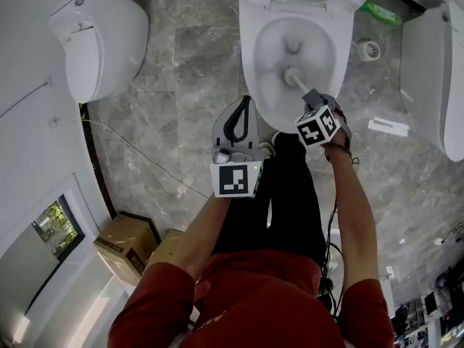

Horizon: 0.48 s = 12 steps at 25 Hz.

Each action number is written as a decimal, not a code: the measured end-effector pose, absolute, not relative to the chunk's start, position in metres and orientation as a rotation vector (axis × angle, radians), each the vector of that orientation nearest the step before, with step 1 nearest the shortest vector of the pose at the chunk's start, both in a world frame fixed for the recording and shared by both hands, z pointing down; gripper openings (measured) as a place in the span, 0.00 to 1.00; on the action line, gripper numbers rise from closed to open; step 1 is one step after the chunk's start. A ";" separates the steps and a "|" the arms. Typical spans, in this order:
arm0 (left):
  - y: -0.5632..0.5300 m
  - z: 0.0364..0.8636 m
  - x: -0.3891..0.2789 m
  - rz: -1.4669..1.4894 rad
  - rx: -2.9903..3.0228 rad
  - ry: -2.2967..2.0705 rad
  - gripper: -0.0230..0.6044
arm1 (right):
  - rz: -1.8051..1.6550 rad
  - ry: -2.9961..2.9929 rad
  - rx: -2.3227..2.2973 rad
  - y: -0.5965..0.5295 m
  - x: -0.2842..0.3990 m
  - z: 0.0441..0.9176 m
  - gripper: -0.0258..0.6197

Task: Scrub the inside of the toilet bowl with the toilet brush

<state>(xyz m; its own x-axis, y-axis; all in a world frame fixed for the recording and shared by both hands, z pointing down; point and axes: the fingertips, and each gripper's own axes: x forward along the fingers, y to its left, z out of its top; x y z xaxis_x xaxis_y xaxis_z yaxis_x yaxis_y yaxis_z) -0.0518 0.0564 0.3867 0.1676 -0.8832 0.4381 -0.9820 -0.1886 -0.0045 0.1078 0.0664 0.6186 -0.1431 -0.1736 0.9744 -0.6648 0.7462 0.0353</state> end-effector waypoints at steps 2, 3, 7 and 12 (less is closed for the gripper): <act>0.068 0.366 -0.057 0.455 2.172 -1.812 0.04 | 0.552 -1.703 0.680 0.097 0.099 0.598 0.27; 0.075 0.353 -0.061 0.425 2.171 -1.824 0.04 | 0.606 -1.715 0.701 0.112 0.095 0.584 0.27; 0.099 0.281 -0.081 0.295 2.209 -1.917 0.04 | 0.768 -1.751 0.951 0.142 0.096 0.500 0.27; 0.123 0.196 -0.092 0.192 2.233 -1.946 0.04 | 0.728 -1.900 1.322 0.137 0.123 0.340 0.27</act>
<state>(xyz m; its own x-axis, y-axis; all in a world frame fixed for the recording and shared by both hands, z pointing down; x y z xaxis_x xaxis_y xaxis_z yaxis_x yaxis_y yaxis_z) -0.0917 0.1233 0.1958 0.1388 -0.9679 0.2097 -0.9902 -0.1321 0.0456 0.1228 0.1370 0.3397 -0.2340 -0.5524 0.8001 -0.9455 0.3210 -0.0550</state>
